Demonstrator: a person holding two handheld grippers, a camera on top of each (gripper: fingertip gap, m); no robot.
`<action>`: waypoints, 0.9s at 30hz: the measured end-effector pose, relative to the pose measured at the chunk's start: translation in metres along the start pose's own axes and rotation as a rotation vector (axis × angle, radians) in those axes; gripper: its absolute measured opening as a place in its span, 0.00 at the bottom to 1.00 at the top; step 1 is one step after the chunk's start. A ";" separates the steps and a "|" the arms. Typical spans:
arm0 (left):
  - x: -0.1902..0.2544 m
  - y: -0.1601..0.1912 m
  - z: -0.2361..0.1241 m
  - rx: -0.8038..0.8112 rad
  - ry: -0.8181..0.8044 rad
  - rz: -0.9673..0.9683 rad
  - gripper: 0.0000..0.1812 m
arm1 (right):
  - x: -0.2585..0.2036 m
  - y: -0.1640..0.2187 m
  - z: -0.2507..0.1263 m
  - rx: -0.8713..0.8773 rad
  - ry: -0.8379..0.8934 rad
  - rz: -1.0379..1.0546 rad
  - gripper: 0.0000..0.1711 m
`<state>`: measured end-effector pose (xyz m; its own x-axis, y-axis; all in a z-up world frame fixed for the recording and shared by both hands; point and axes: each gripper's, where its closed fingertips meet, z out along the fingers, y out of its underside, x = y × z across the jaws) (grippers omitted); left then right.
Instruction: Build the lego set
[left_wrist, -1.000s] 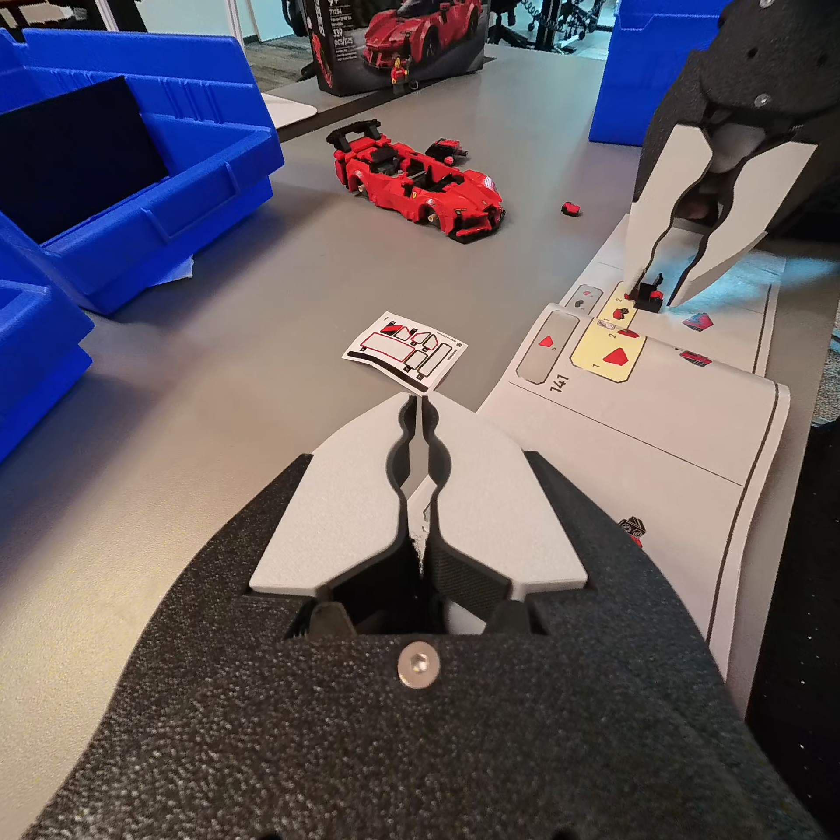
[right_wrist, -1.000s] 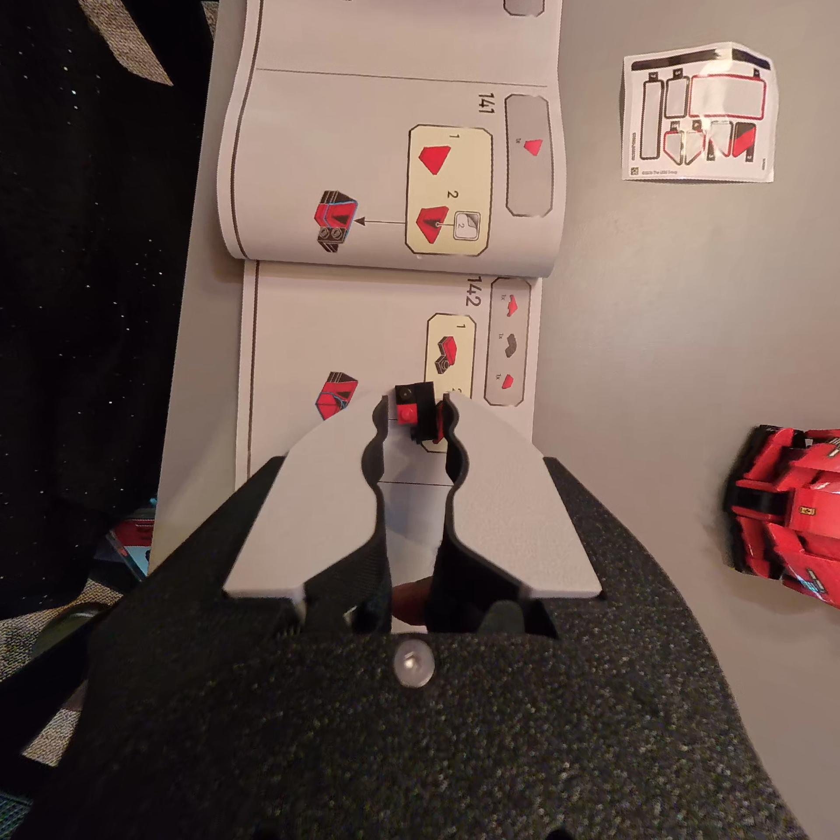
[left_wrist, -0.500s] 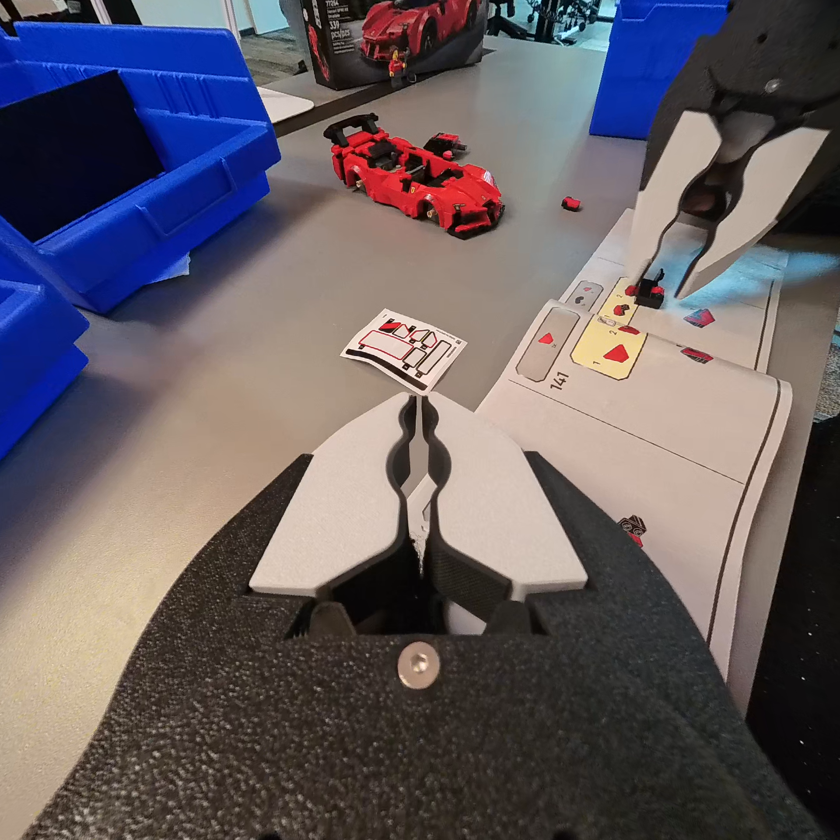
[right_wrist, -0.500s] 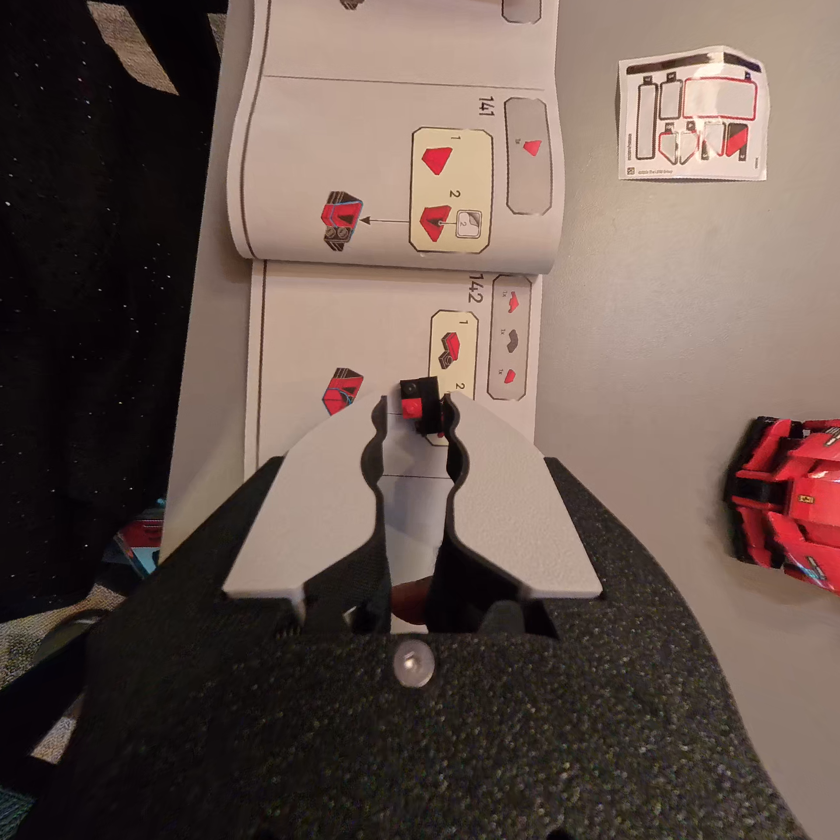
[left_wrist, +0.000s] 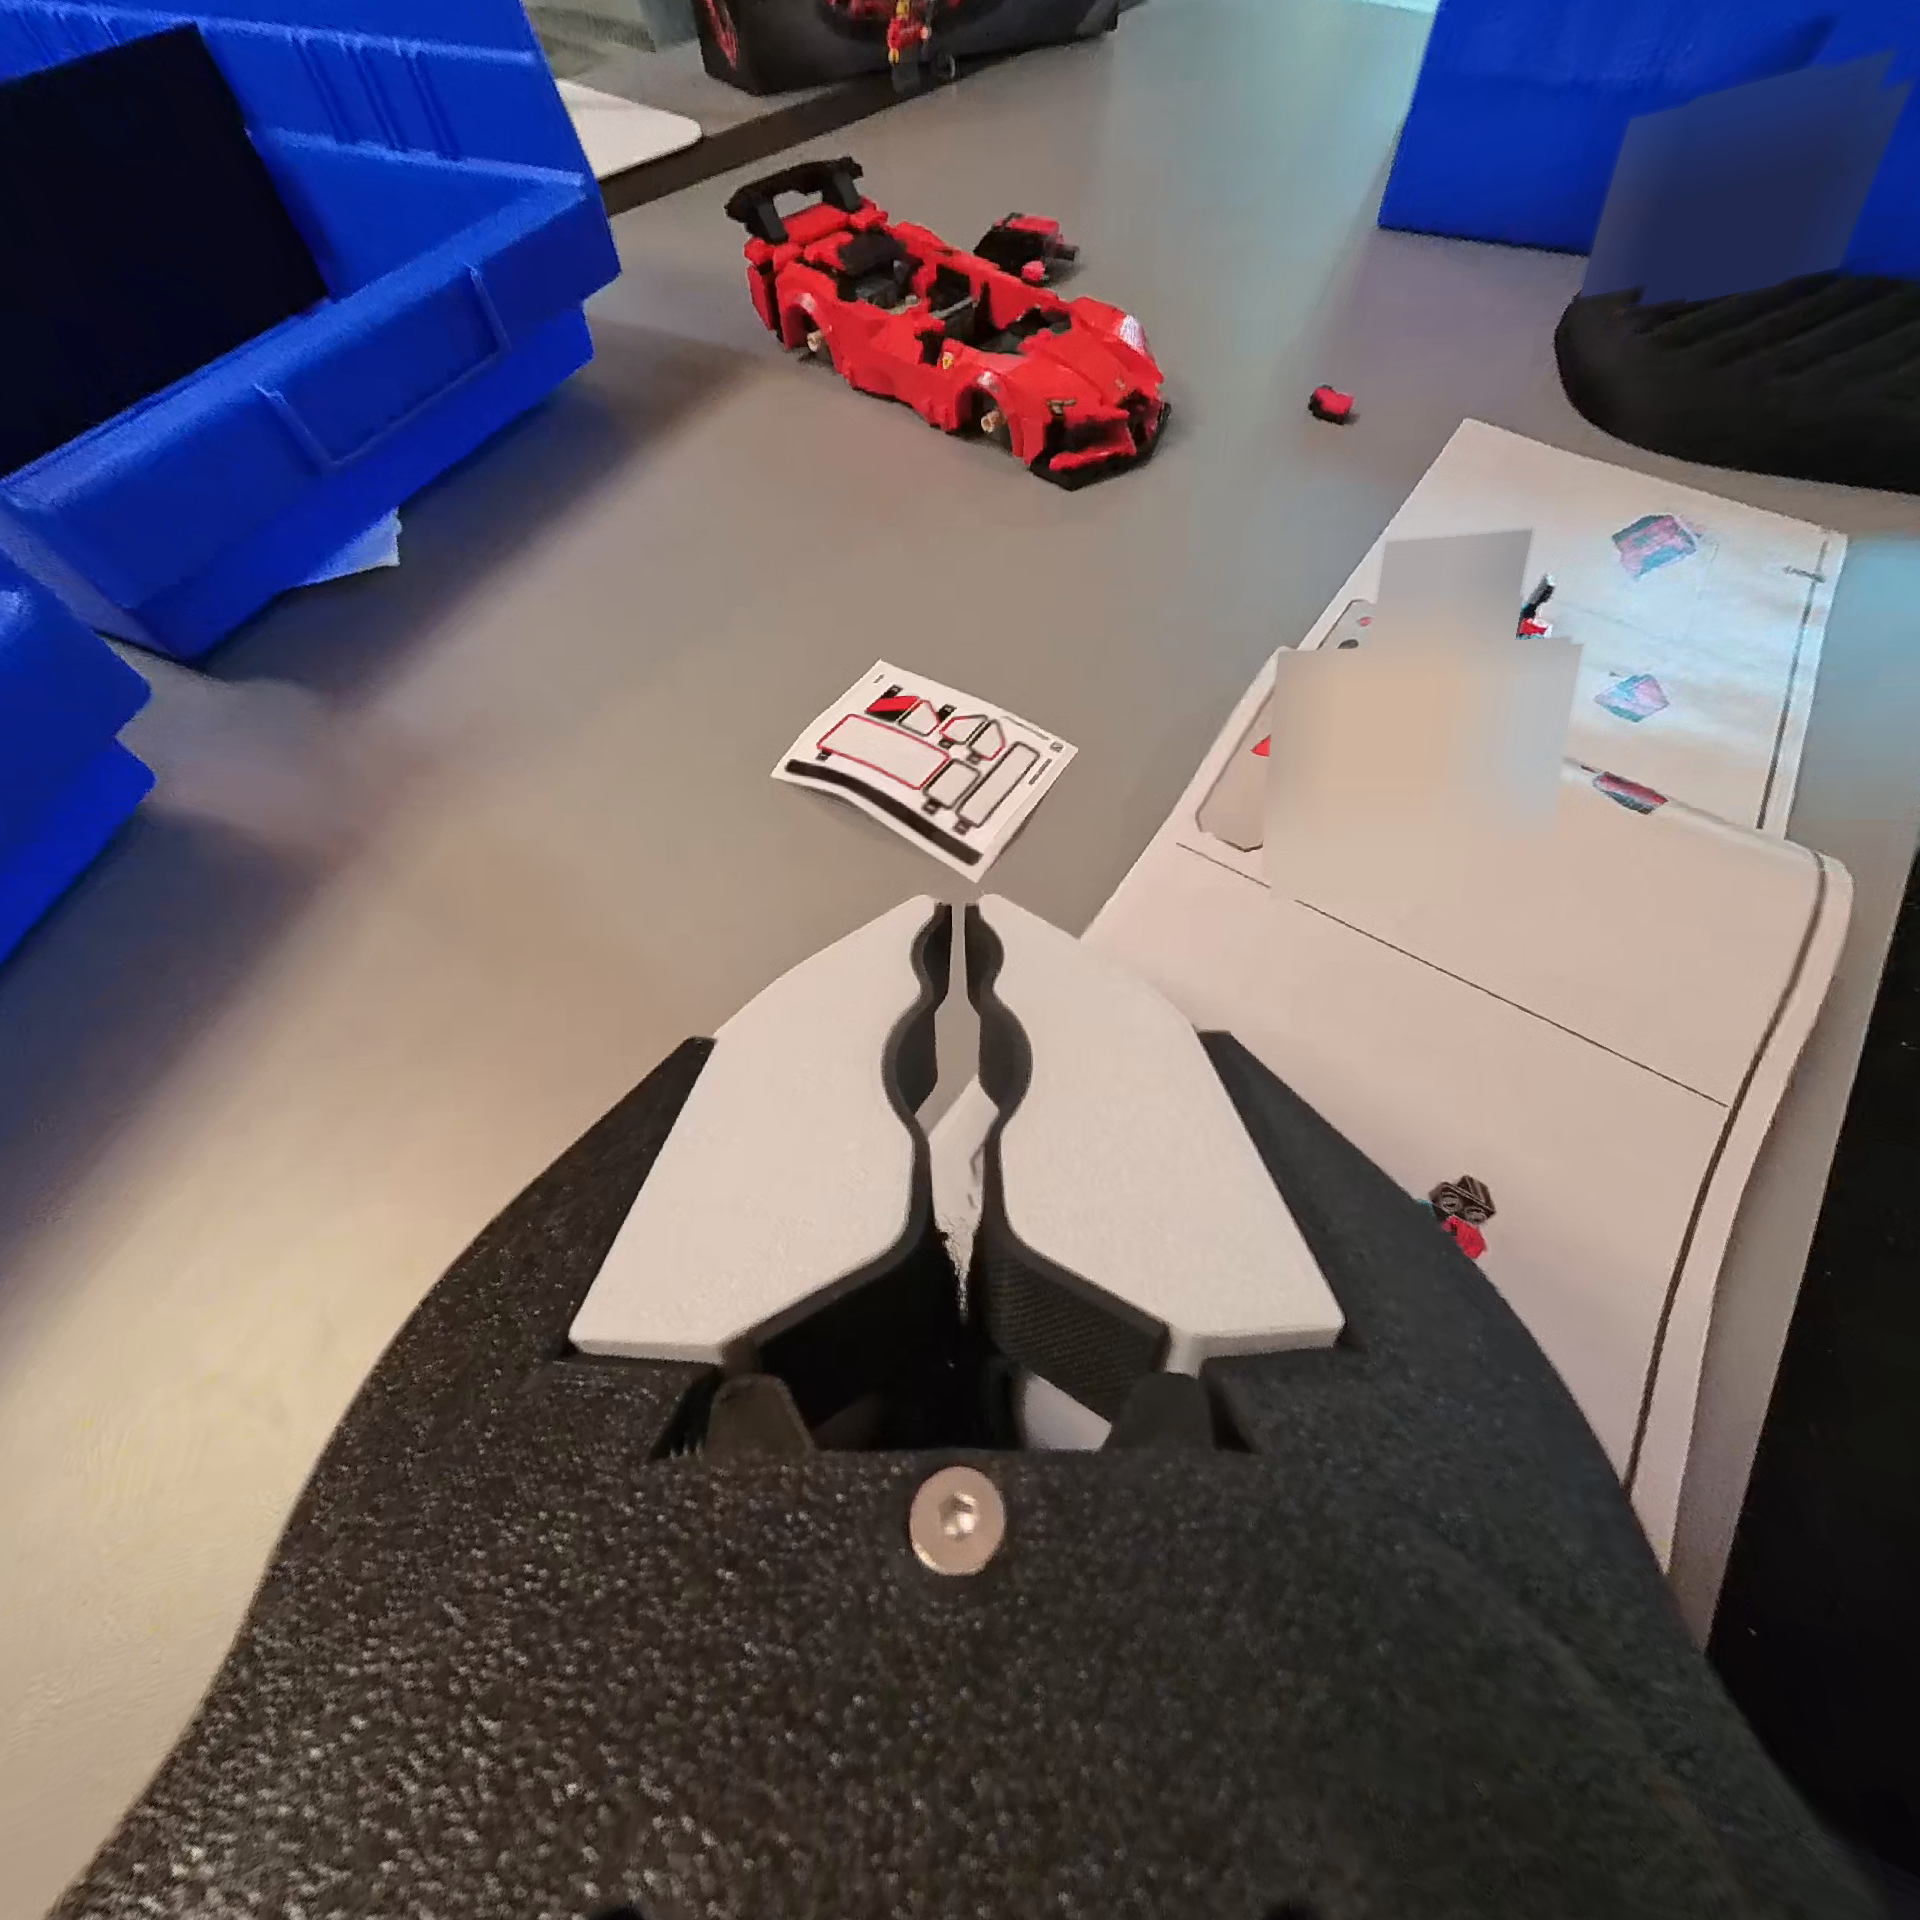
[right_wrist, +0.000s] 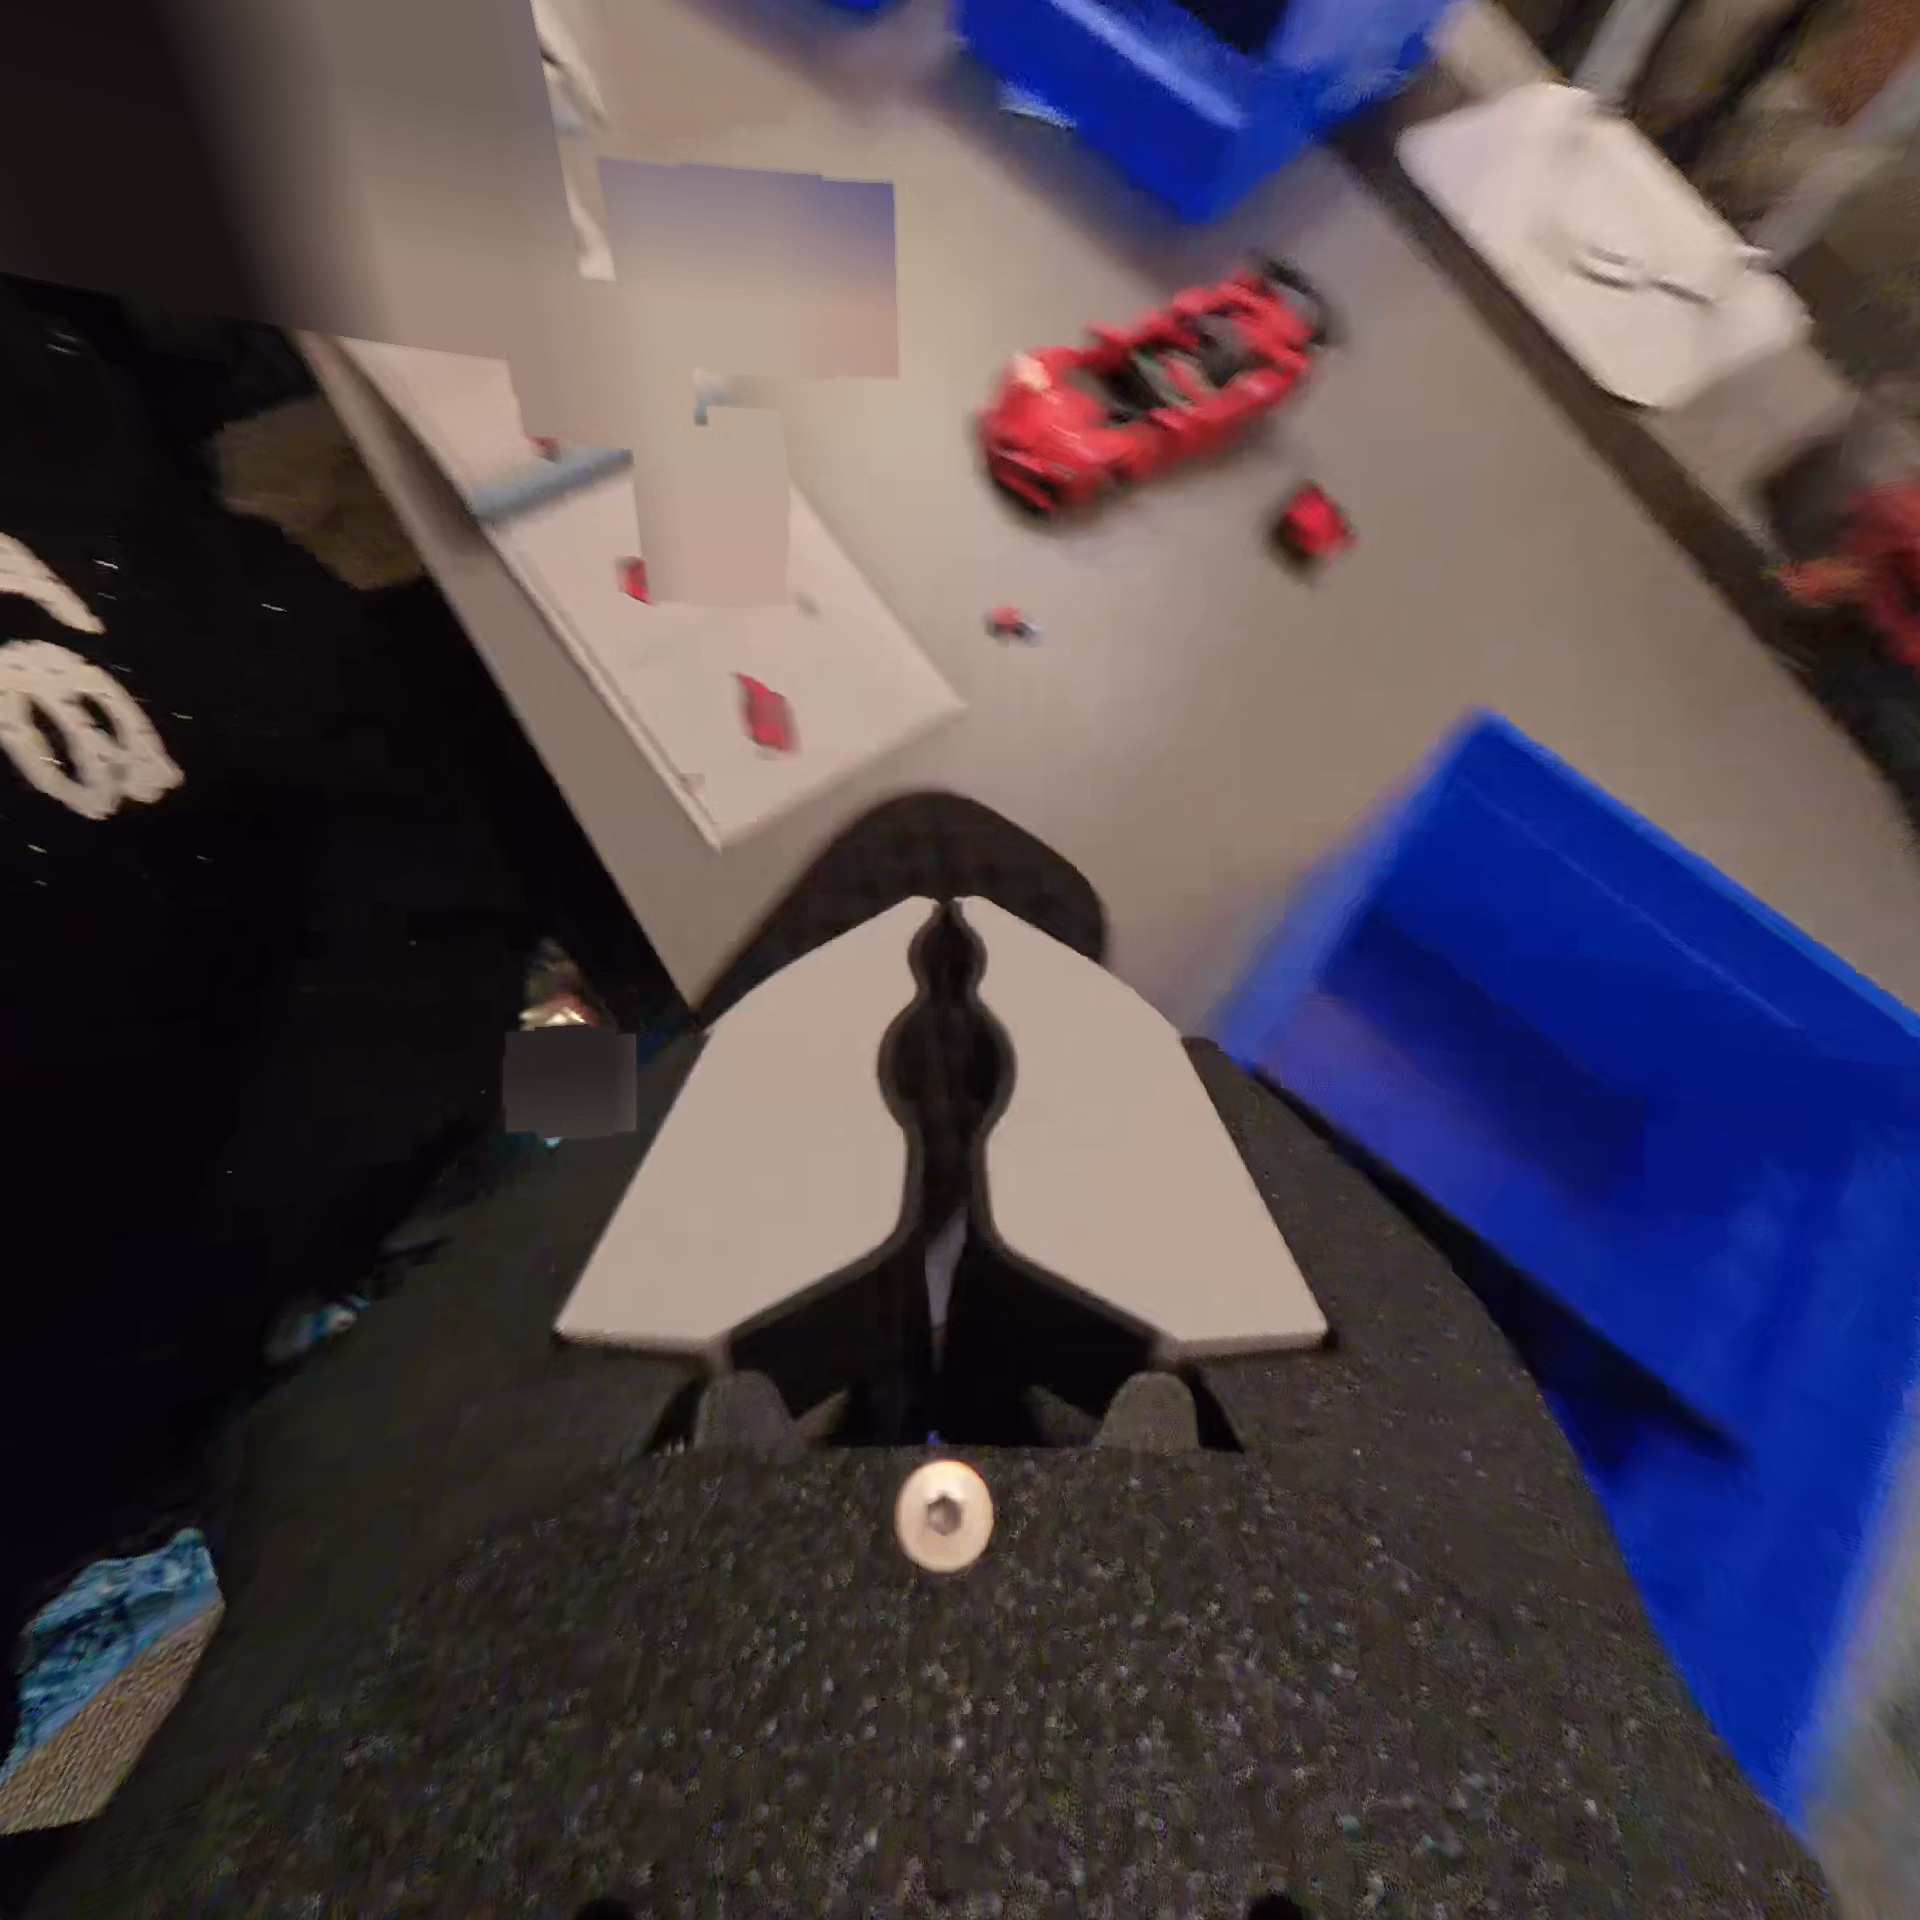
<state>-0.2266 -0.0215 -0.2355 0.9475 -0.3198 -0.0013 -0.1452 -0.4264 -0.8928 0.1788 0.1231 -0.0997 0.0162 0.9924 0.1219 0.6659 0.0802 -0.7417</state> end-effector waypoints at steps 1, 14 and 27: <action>-0.003 -0.001 0.000 0.002 -0.016 -0.012 0.01 | 0.012 0.012 -0.023 -0.009 0.058 0.015 0.00; -0.015 -0.130 0.029 0.201 -0.178 0.029 0.01 | 0.093 0.144 -0.092 -0.142 0.261 0.153 0.03; 0.028 -0.188 0.117 0.268 0.028 0.104 0.01 | 0.128 0.213 -0.056 -0.396 0.345 0.415 0.18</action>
<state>-0.1389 0.1490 -0.1203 0.9227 -0.3748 -0.0905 -0.1577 -0.1526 -0.9756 0.3645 0.2619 -0.2052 0.5241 0.8414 0.1316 0.7754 -0.4076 -0.4822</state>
